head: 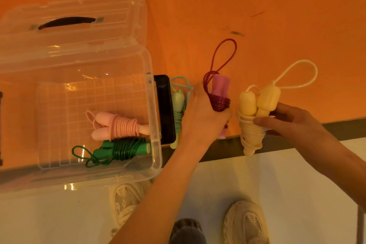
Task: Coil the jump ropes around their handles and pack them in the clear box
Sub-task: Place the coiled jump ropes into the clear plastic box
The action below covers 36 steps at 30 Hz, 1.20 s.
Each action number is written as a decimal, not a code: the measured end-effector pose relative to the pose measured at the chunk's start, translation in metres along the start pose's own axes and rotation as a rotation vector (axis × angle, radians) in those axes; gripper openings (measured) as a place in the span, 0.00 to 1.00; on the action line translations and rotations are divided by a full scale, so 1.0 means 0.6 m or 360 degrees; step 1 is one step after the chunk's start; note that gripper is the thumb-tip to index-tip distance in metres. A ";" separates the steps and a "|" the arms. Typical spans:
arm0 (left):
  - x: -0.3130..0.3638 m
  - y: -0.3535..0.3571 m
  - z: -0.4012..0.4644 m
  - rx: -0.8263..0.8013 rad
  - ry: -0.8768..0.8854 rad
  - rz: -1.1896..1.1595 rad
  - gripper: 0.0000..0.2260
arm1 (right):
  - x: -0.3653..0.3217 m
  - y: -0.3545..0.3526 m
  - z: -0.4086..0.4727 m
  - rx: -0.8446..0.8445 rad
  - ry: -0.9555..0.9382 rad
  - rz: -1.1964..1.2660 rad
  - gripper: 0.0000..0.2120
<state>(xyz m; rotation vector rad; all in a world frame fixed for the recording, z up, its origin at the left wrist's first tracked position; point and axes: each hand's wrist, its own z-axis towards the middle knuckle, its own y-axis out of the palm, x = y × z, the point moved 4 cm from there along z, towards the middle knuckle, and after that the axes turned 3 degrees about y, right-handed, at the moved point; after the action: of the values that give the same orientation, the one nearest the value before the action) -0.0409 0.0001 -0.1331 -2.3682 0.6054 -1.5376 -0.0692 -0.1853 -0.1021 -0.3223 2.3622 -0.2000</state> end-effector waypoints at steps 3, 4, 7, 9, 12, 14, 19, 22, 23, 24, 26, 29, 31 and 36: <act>0.005 -0.043 -0.009 -0.0051 -0.0031 -0.0307 0.23 | -0.028 0.019 -0.004 -0.0023 -0.0043 -0.0013 0.24; 0.007 -0.057 -0.013 -0.0051 -0.0022 -0.0362 0.24 | -0.038 0.028 -0.006 -0.0044 -0.0052 -0.0018 0.24; 0.014 -0.095 -0.028 -0.0036 -0.0003 -0.0464 0.27 | -0.070 0.055 -0.011 -0.0115 -0.0113 -0.0022 0.20; 0.015 -0.118 -0.037 -0.0017 0.0005 -0.0518 0.29 | -0.092 0.072 -0.017 -0.0145 -0.0168 -0.0034 0.16; 0.011 -0.155 -0.048 0.0056 0.0010 -0.0647 0.29 | -0.123 0.096 -0.025 -0.0176 -0.0237 -0.0048 0.17; 0.006 -0.178 -0.055 0.0101 -0.0007 -0.0742 0.29 | -0.143 0.113 -0.030 -0.0185 -0.0280 -0.0063 0.18; -0.019 -0.231 -0.064 0.0215 -0.0056 -0.0912 0.25 | -0.188 0.169 -0.034 -0.0238 -0.0413 -0.0196 0.21; -0.046 -0.255 -0.071 0.0295 -0.0121 -0.0969 0.26 | -0.206 0.206 -0.033 -0.0296 -0.0423 -0.0306 0.21; -0.055 -0.263 -0.074 0.0322 -0.0144 -0.0983 0.28 | -0.211 0.218 -0.033 -0.0322 -0.0426 -0.0343 0.21; -0.063 -0.271 -0.078 0.0350 -0.0163 -0.1000 0.29 | -0.216 0.231 -0.032 -0.0348 -0.0432 -0.0379 0.21; -0.079 -0.287 -0.086 0.0399 -0.0201 -0.1035 0.31 | -0.225 0.253 -0.029 -0.0382 -0.0429 -0.0440 0.20; -0.106 -0.307 -0.097 0.0468 -0.0281 -0.1122 0.30 | -0.237 0.284 -0.027 -0.0425 -0.0412 -0.0499 0.20; -0.125 -0.317 -0.103 0.0532 -0.0337 -0.1179 0.26 | -0.246 0.306 -0.023 -0.0461 -0.0415 -0.0551 0.20; -0.173 -0.335 -0.113 0.0705 -0.0473 -0.1388 0.24 | -0.266 0.366 0.001 -0.0584 -0.0417 -0.0723 0.14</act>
<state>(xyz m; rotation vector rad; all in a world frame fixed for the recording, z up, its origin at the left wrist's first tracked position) -0.0983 0.2270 -0.1033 -2.5084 -0.8553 -1.3127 0.0047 0.0703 -0.0498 -1.0003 2.0278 0.0655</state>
